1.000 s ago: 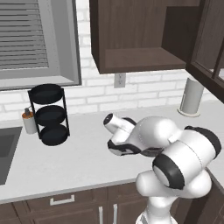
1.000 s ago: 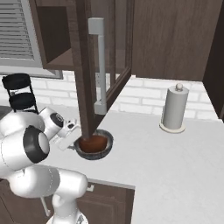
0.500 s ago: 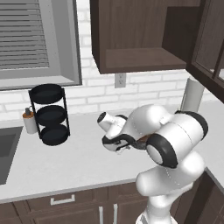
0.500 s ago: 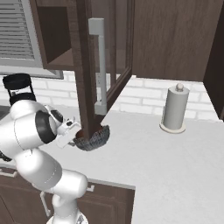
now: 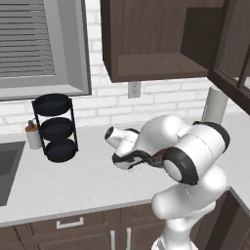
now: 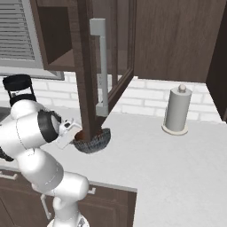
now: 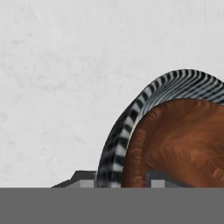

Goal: Pick up the bowls on the counter and stack them on top of one another in the open cabinet. Place the smaller bowl on top of the larger bowl.

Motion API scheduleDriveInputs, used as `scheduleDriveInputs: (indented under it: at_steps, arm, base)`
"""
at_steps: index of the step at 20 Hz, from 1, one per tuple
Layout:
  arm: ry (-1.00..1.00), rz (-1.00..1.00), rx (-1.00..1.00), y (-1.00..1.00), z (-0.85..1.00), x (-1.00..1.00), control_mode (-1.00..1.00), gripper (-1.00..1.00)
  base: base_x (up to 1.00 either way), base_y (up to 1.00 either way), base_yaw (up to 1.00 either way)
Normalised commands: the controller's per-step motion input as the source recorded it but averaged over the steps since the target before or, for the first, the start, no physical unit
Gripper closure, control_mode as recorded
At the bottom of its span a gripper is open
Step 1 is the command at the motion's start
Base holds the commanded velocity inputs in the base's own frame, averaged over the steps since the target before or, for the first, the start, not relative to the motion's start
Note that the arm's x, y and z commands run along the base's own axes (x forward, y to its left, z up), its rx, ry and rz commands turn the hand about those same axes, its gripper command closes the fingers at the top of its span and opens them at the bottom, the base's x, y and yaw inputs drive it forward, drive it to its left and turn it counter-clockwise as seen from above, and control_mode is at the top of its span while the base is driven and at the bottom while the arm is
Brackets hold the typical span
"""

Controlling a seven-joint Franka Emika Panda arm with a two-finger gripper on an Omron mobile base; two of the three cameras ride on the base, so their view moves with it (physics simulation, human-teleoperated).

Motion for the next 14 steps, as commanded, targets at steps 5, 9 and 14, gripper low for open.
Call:
scheduleDriveInputs:
  at_steps: [5, 9, 14]
  arm:
    - [-0.42, 0.05, 0.00, -0.33, 0.55, -0.45, -1.00, 1.00]
    - [-0.45, 0.07, 0.00, -0.17, 0.93, -0.37, -1.00, 1.00]
    - [-0.31, 0.12, -0.02, -0.03, 1.00, -0.22, -1.00, 1.00]
  base:
    - [0.00, 0.00, 0.00]
    - [0.00, 0.00, 0.00]
    - [0.00, 0.00, 0.00]
